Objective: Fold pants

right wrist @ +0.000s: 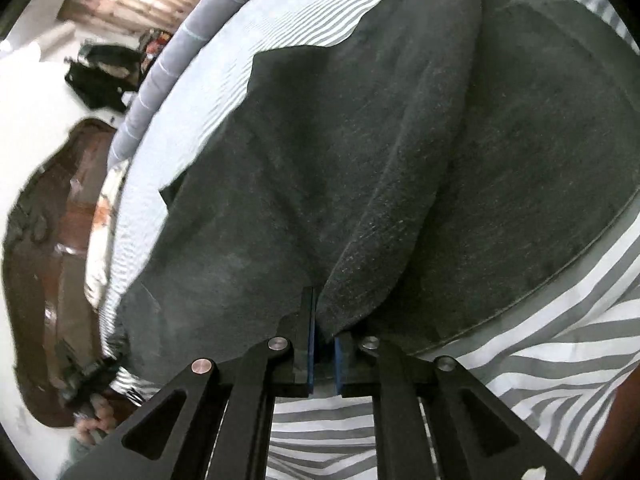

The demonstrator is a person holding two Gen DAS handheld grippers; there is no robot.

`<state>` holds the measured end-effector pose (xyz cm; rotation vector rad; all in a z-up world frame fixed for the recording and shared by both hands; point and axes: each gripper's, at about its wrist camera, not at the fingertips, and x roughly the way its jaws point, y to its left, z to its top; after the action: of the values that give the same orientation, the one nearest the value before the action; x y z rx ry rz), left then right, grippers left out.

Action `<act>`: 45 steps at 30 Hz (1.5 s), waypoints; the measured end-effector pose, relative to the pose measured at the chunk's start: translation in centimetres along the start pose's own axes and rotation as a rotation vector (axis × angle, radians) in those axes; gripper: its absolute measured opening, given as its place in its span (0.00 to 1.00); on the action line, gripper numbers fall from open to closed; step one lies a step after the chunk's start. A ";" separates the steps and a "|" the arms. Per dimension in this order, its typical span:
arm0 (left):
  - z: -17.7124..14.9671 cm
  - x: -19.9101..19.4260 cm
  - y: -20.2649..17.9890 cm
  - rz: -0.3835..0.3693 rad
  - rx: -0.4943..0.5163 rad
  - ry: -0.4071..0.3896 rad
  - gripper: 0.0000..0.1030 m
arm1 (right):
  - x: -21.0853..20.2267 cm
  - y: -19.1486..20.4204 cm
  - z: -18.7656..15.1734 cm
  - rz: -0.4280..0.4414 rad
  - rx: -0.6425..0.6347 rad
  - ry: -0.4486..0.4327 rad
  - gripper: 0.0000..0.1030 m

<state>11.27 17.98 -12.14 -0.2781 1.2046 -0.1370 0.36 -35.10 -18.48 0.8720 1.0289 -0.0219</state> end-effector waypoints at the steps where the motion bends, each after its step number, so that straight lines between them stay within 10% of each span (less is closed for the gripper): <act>1: -0.3 -0.6 -0.5 0.009 0.007 -0.008 0.29 | -0.1 -0.2 0.0 0.030 0.015 -0.003 0.13; 14: -6.3 -7.4 -12.1 0.038 0.471 -0.273 0.41 | -0.9 -1.0 1.7 0.159 0.086 -0.039 0.14; 27: -13.2 0.1 -30.8 -0.186 0.955 -0.149 0.43 | -1.6 -1.1 3.7 0.251 0.119 -0.040 0.15; 36: -14.1 6.4 -35.9 -0.095 1.010 -0.107 0.42 | -1.4 -0.6 5.4 0.277 0.088 -0.010 0.15; 39: -12.9 8.0 -36.8 -0.080 0.970 -0.083 0.11 | -0.9 -1.1 6.0 0.274 0.096 -0.017 0.15; 45: -10.7 7.6 -36.8 -0.119 0.914 -0.088 0.07 | -0.1 -4.1 7.6 0.300 0.192 -0.037 0.20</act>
<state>5.55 -20.68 -12.08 0.4421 0.9309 -0.7434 4.21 -42.77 -19.28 1.1903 0.8620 0.1172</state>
